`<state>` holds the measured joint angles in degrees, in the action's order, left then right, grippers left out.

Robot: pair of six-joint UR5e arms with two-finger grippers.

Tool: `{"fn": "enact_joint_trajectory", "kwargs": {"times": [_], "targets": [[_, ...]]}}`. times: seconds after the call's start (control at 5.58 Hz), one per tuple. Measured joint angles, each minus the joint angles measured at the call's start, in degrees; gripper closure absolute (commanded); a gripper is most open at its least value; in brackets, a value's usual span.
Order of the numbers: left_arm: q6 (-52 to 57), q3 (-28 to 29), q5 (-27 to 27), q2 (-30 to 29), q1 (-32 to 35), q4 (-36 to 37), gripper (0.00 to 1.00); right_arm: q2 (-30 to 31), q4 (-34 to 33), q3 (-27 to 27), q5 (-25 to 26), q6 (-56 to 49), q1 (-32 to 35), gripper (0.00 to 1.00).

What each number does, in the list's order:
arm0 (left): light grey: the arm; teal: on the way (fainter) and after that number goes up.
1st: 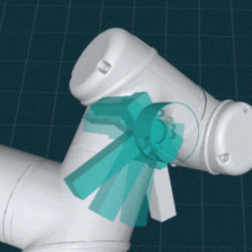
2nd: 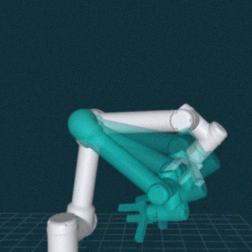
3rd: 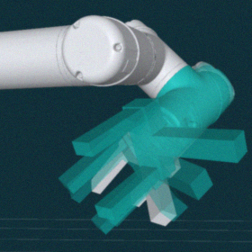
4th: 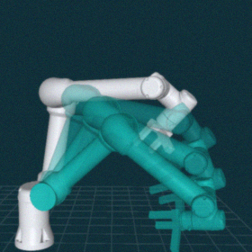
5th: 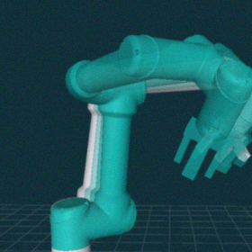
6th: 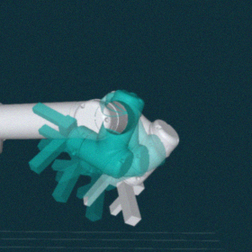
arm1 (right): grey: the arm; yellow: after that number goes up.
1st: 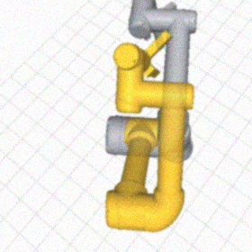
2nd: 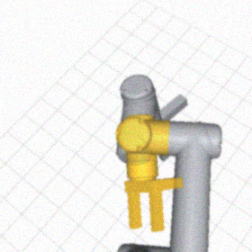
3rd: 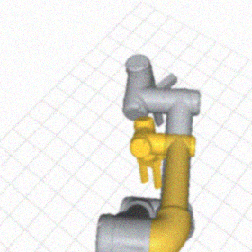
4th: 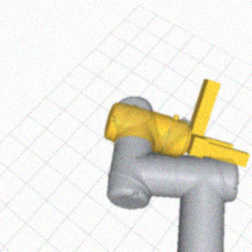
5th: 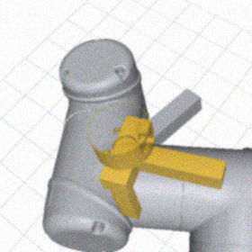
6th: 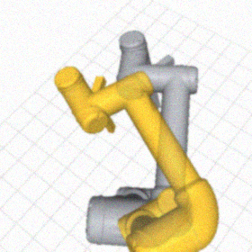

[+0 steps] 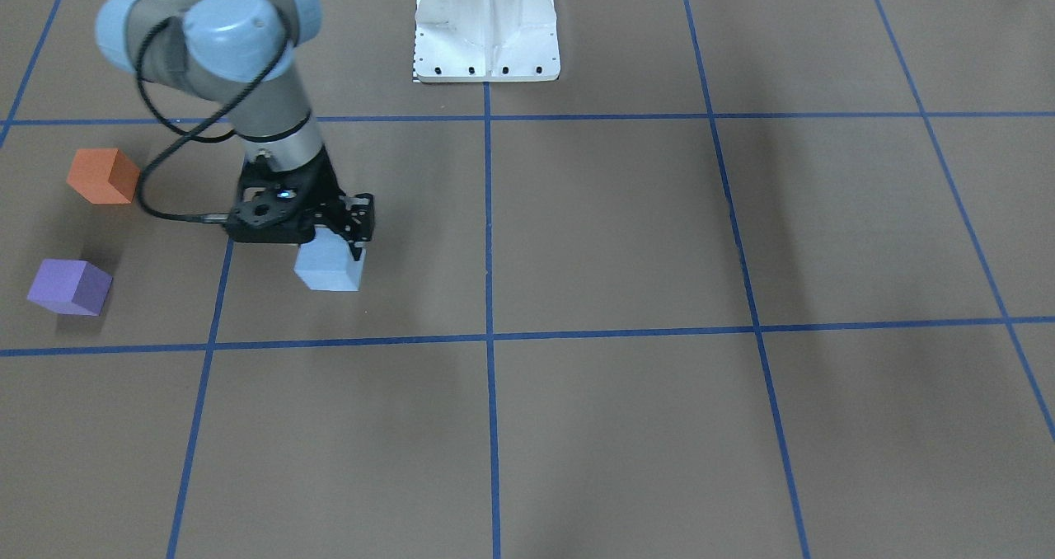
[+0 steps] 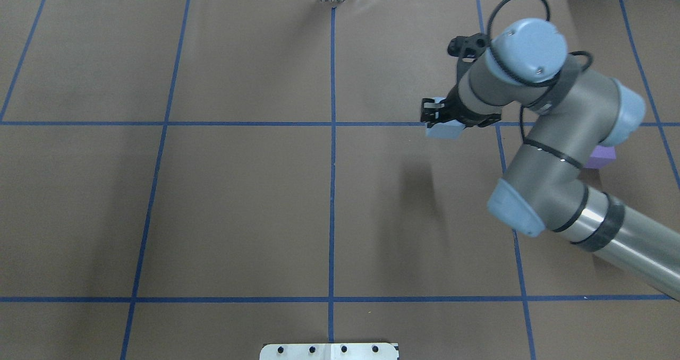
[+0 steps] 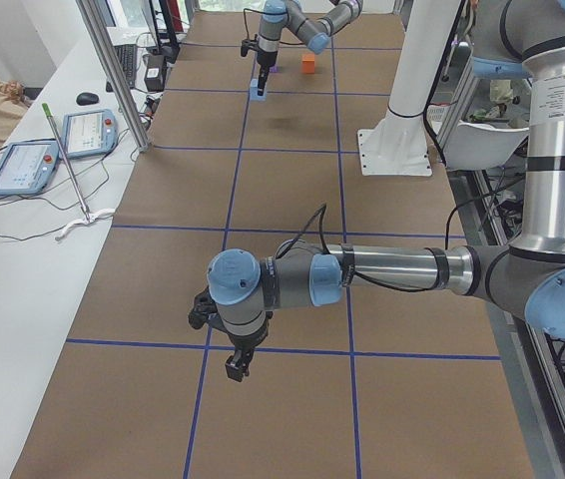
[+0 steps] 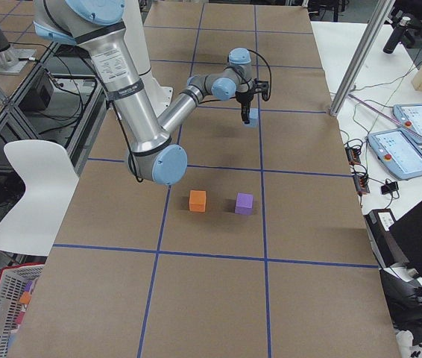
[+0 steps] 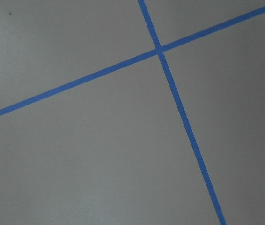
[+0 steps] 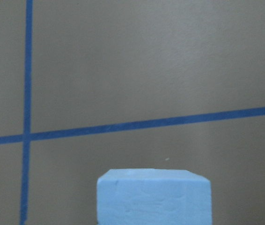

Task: Place blue block between orange and purple blocks
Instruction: 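Carry the light blue cube with the right gripper toward the purple cube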

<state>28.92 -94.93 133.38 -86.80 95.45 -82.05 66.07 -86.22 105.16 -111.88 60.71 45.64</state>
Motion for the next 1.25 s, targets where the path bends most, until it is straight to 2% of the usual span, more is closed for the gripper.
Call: {"fn": "enact_joint_trajectory", "kwargs": {"times": [0.36, 0.54, 0.72, 1.08, 1.25], "targets": [[-0.6, -0.5, 1.5, 0.5, 0.0, -0.8, 0.0, 15.5, 2.7, 4.5, -6.2, -15.4, 9.5, 1.0], [-1.8, -0.6, 1.6, 0.6, 0.0, -1.1, 0.0, 22.8, 8.1, 5.1, -7.6, -18.0, 11.5, 1.0], [-2.9, -0.6, 1.6, 0.6, 0.0, -1.5, 0.0, 28.0, 13.3, 5.2, -8.2, -15.6, 12.2, 1.0], [-3.3, -0.7, 1.6, 0.7, -0.1, -1.8, 0.0, 33.2, 22.8, 4.0, -8.5, -5.8, 11.9, 1.0], [-3.4, -0.7, 1.6, 0.7, -0.2, -2.2, 0.0, 35.8, 28.4, 2.1, -8.4, -4.2, 11.2, 1.0]]}}
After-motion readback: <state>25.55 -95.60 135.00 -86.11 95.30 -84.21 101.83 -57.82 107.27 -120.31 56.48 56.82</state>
